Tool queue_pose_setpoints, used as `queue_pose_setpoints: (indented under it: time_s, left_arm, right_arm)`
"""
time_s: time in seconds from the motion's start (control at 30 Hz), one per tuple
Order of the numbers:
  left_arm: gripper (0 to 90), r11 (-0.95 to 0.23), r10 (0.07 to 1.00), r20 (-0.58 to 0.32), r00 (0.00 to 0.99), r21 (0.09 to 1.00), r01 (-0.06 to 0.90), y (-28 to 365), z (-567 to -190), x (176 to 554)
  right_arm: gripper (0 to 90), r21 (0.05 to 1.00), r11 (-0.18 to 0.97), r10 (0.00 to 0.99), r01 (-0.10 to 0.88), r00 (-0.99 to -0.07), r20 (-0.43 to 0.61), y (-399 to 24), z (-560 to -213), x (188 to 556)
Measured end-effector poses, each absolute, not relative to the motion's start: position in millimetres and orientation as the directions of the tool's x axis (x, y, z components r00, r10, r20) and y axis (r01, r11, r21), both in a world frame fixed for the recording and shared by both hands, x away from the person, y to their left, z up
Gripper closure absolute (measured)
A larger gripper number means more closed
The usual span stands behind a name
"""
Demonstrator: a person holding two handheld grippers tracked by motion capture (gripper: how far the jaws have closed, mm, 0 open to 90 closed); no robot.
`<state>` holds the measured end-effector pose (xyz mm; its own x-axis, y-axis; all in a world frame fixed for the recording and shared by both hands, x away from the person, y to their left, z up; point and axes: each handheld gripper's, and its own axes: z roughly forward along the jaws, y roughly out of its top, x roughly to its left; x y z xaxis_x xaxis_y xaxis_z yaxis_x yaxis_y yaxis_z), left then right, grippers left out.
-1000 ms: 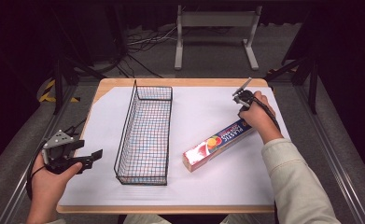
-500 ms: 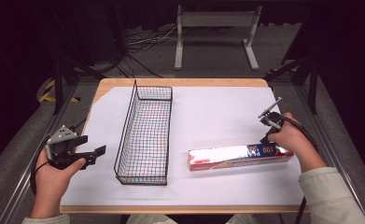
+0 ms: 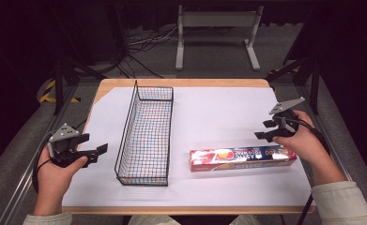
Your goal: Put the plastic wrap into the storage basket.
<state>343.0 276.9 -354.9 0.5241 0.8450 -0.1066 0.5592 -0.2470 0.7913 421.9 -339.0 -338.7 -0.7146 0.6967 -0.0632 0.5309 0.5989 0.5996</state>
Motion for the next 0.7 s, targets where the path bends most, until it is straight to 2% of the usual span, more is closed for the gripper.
queue_pose_setpoints:
  time_s: [0.07,0.17,0.27,0.43,0.7]
  left_arm:
    - [19.0,-0.252,0.843,-0.101,0.529,0.794,0.553,275.8,-354.2,342.6]
    - [18.5,-0.249,0.845,-0.099,0.526,0.798,0.55,275.8,-351.8,340.5]
    - [18.3,-0.243,0.846,-0.1,0.524,0.802,0.546,276.5,-350.2,339.1]
    - [18.3,-0.251,0.843,-0.097,0.529,0.799,0.546,274.2,-350.6,339.4]
    - [18.1,-0.248,0.843,-0.098,0.529,0.802,0.544,273.5,-349.9,338.9]
  right_arm:
    - [24.4,0.615,0.613,0.662,0.497,-0.747,-0.057,-329.8,-336.0,415.2]
    - [17.0,0.594,0.65,0.614,0.475,-0.788,-0.042,-316.9,-335.7,406.8]
    - [9.5,0.563,0.728,0.512,0.39,-0.856,-0.069,-307.7,-338.4,398.1]
    - [9.4,0.492,0.808,0.413,0.325,-0.908,-0.078,-301.7,-351.1,395.2]
    - [8.7,0.411,0.857,0.372,0.31,-0.925,-0.078,-295.2,-375.5,397.9]
